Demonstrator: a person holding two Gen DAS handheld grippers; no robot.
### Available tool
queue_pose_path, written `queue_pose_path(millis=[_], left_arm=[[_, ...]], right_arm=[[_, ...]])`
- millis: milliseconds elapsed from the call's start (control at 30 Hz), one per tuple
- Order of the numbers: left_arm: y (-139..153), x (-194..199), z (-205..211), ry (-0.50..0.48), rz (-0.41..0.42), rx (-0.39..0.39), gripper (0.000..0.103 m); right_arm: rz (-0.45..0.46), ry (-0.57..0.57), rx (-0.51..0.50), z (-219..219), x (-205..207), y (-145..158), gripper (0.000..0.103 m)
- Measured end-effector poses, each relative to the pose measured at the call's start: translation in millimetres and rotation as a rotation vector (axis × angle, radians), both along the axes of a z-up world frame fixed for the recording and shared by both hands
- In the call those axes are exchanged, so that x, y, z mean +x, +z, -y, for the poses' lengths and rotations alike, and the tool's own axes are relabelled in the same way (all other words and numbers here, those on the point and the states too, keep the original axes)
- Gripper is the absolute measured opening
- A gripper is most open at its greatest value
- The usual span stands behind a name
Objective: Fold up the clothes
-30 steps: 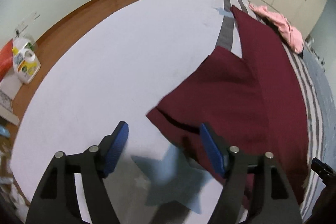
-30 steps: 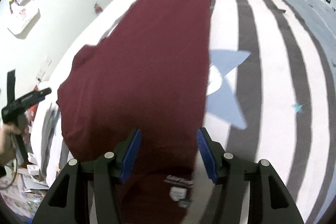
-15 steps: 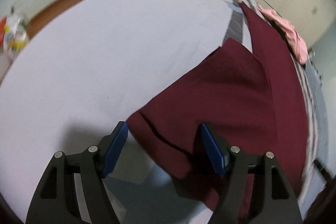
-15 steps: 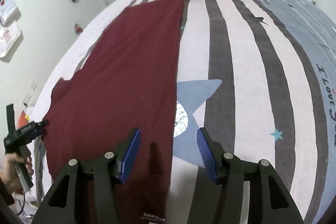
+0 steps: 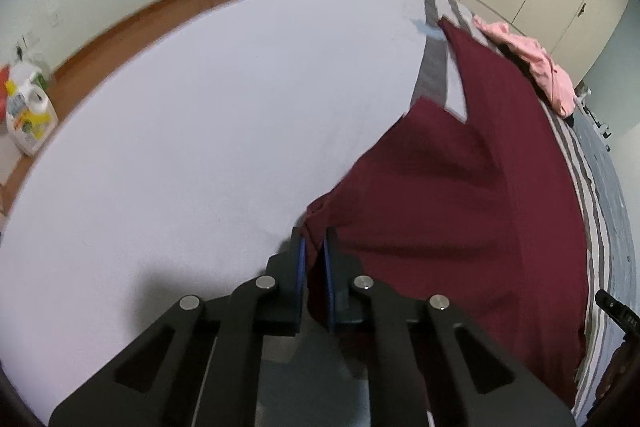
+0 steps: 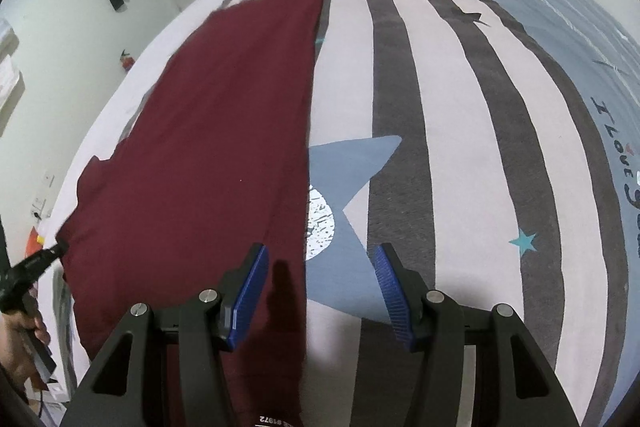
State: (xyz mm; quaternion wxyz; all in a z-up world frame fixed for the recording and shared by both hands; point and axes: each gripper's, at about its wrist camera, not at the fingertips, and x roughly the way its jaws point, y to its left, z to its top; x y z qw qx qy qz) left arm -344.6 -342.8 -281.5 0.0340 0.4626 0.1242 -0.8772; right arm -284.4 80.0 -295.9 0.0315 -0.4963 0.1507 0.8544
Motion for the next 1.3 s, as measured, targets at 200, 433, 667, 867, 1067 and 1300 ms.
queue_pose_path(millis=[200, 433, 667, 867, 1067, 1300], left_arm=[[47.9, 4.6, -61.0, -0.098, -0.098, -0.047, 0.006], [63.4, 16.2, -169.9, -0.268, -0.136, -0.001, 0.006], [28.2, 24.0, -257.1, -0.377, 0.021, 0.122, 0.014], [41.8, 50.1, -239.6, -0.396, -0.014, 0.165, 0.019], [31.9, 48.5, -184.6, -0.292, -0.001, 0.058, 0.019], [-12.1, 38.8, -175.4, -0.311, 0.069, -0.015, 0.019]], right_arm=[[-0.011, 0.013, -0.007, -7.7, 5.7, 11.1, 0.052], [-0.023, 0.054, -0.016, -18.0, 13.8, 26.4, 0.052], [-0.020, 0.070, -0.031, -31.7, 18.2, 29.0, 0.052], [-0.010, 0.068, -0.047, -39.9, 14.9, 22.3, 0.052], [-0.009, 0.087, -0.064, -30.4, 7.9, 16.7, 0.052], [-0.002, 0.123, -0.075, -6.4, 0.4, 11.5, 0.052]])
